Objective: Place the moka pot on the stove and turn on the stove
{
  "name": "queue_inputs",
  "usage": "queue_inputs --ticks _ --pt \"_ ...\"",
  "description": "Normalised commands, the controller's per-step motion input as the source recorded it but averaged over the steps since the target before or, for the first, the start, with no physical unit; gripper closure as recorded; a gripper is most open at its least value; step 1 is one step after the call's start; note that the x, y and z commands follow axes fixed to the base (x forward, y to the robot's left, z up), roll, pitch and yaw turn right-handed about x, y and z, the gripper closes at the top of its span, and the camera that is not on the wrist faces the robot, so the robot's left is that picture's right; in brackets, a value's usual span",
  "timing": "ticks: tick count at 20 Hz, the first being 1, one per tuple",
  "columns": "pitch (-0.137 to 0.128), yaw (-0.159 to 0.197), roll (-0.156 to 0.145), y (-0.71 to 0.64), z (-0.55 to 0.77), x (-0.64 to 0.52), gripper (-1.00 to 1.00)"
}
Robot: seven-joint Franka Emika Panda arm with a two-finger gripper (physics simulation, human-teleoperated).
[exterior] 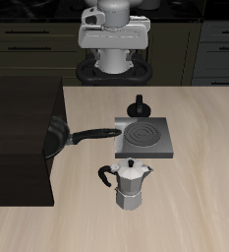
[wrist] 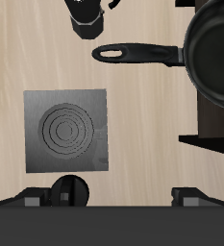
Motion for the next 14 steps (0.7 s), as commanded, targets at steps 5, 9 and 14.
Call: queue_inputs --ticks 5,9,14 --pt "0.005 -0.039 -0.007 0.1 -0.04 0.21 -1.0" --pt "0.009 0.004 0.018 0.14 -0.01 0.26 -1.0" --pt "-0.027 -0.024 -0.006 0.05 0.12 0.25 -1.0"
